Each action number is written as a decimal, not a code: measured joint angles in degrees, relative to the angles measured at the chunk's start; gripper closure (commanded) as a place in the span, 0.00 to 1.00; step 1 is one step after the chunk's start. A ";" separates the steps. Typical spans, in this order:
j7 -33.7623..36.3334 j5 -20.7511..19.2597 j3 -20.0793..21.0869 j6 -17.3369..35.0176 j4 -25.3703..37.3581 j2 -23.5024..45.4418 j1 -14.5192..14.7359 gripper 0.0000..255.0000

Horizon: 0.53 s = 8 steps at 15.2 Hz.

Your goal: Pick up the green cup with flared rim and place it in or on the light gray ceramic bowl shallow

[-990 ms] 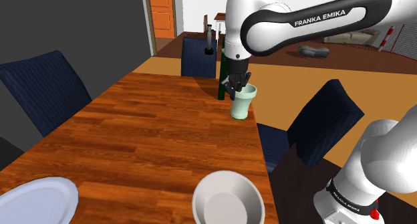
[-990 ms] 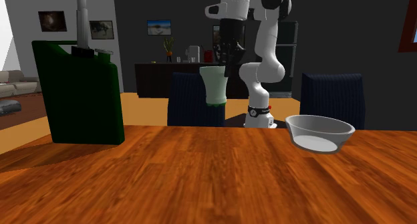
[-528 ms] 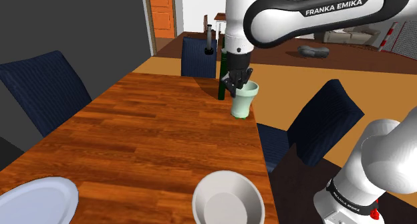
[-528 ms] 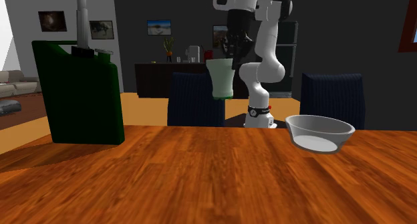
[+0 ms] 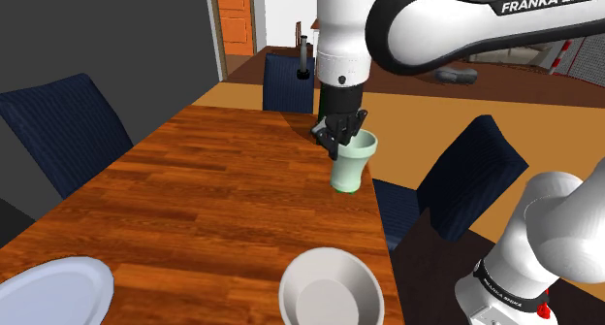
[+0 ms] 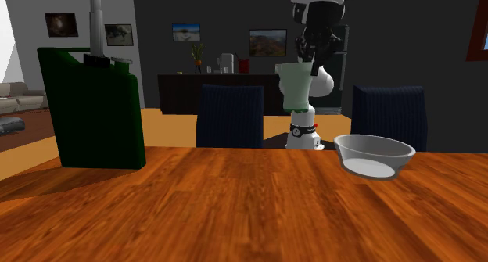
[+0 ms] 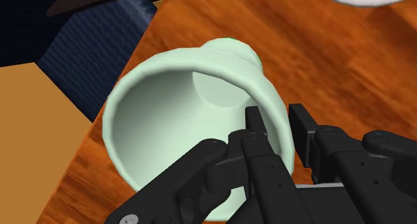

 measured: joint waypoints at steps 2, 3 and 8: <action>2.53 0.76 1.76 -1.16 0.88 -0.16 1.02 1.00; 3.72 1.18 2.58 -1.30 0.75 -0.41 1.53 1.00; 10.45 2.53 7.29 -4.11 4.44 0.84 3.81 1.00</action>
